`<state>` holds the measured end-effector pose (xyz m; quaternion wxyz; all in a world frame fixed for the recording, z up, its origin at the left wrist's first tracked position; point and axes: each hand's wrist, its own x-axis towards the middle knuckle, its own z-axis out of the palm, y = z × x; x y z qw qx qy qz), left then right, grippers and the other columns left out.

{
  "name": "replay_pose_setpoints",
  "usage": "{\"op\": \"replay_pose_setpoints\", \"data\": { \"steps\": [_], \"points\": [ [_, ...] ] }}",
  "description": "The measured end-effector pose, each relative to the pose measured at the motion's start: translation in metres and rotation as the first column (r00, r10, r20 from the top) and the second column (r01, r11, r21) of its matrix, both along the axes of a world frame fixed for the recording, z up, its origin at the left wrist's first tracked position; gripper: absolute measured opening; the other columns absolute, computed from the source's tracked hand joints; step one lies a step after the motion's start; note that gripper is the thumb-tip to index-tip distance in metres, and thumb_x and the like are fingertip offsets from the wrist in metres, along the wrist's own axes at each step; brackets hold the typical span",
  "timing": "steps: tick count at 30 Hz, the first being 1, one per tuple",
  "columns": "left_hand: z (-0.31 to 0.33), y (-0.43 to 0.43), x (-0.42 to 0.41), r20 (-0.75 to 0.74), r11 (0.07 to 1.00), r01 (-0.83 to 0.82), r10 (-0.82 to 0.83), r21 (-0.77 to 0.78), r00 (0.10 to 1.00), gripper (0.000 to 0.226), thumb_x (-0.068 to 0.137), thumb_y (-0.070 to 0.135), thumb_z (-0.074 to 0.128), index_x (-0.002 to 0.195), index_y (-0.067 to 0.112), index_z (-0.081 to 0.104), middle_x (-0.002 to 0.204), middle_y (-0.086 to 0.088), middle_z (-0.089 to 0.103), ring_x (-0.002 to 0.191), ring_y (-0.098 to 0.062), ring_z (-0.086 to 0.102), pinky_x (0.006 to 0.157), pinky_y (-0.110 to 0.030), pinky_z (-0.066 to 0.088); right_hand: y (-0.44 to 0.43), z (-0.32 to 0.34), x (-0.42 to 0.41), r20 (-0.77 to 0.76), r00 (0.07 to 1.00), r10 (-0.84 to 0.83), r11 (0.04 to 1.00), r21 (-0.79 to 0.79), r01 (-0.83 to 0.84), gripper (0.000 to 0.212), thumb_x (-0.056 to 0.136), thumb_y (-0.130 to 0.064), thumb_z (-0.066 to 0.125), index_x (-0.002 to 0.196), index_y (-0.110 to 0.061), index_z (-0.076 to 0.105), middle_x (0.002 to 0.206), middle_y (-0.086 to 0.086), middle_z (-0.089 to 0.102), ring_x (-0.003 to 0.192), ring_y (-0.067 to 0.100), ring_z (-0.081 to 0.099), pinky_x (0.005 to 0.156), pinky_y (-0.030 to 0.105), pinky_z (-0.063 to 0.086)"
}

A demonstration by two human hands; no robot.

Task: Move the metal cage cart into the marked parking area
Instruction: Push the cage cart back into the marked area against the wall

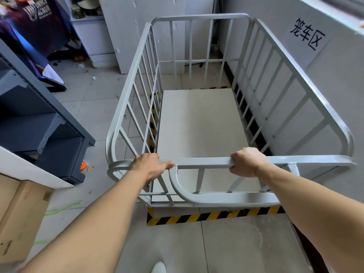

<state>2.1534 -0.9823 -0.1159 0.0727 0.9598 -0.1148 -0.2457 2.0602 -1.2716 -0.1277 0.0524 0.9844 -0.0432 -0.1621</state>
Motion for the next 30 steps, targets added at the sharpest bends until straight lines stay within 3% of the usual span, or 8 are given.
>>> {"op": "replay_pose_setpoints", "data": {
  "steps": [5, 10, 23, 26, 30],
  "points": [
    [0.001, -0.015, -0.021, 0.009, 1.000, -0.019, 0.020, -0.015, 1.000, 0.071, 0.080, 0.076, 0.043, 0.105, 0.012, 0.062, 0.119, -0.014, 0.063, 0.115, -0.036, 0.054, 0.097, -0.043, 0.047, -0.016, 0.000, -0.012, -0.001, 1.000, 0.015, 1.000, -0.017, -0.015, 0.026, 0.078, -0.034, 0.051, 0.091, -0.019, 0.068, 0.094, 0.006, 0.072, 0.093, 0.030, 0.067, 0.074, 0.026, 0.049],
    [0.008, -0.042, -0.050, -0.013, 1.000, -0.010, 0.010, -0.005, 1.000, 0.076, 0.084, 0.073, 0.041, 0.124, 0.011, 0.058, 0.132, -0.015, 0.057, 0.127, -0.038, 0.045, 0.104, -0.044, 0.038, -0.040, 0.005, -0.032, -0.027, 0.999, 0.022, 0.997, -0.068, -0.024, 0.027, 0.080, -0.037, 0.053, 0.094, -0.019, 0.068, 0.097, 0.005, 0.072, 0.096, 0.029, 0.067, 0.077, 0.026, 0.050],
    [0.013, -0.054, -0.046, -0.033, 0.998, 0.061, -0.060, 0.006, 0.998, 0.065, 0.090, 0.063, 0.043, 0.122, 0.008, 0.058, 0.129, -0.016, 0.058, 0.124, -0.035, 0.048, 0.106, -0.042, 0.035, -0.060, 0.002, -0.027, -0.029, 0.998, 0.059, 0.998, -0.029, -0.060, 0.021, 0.079, -0.035, 0.052, 0.084, -0.019, 0.065, 0.094, 0.005, 0.072, 0.089, 0.030, 0.065, 0.074, 0.027, 0.048],
    [0.010, -0.063, -0.038, -0.024, 0.998, 0.060, -0.060, 0.003, 0.998, 0.066, 0.089, 0.065, 0.043, 0.118, 0.008, 0.059, 0.127, -0.017, 0.060, 0.123, -0.036, 0.049, 0.106, -0.043, 0.035, -0.070, 0.002, -0.017, -0.030, 0.999, 0.042, 0.999, -0.021, -0.043, 0.015, 0.079, -0.036, 0.053, 0.072, -0.022, 0.051, 0.088, 0.006, 0.070, 0.077, 0.028, 0.056, 0.073, 0.027, 0.048],
    [0.003, -0.076, -0.028, -0.014, 0.999, 0.045, -0.045, -0.017, 0.999, 0.068, 0.087, 0.067, 0.043, 0.116, 0.008, 0.059, 0.125, -0.016, 0.060, 0.122, -0.037, 0.050, 0.105, -0.043, 0.036, -0.084, 0.002, -0.006, -0.047, 0.999, 0.019, 0.999, -0.033, -0.020, 0.027, 0.077, -0.036, 0.053, 0.060, -0.022, 0.039, 0.071, 0.000, 0.051, 0.072, 0.025, 0.048, 0.072, 0.027, 0.049]
  ]
}}
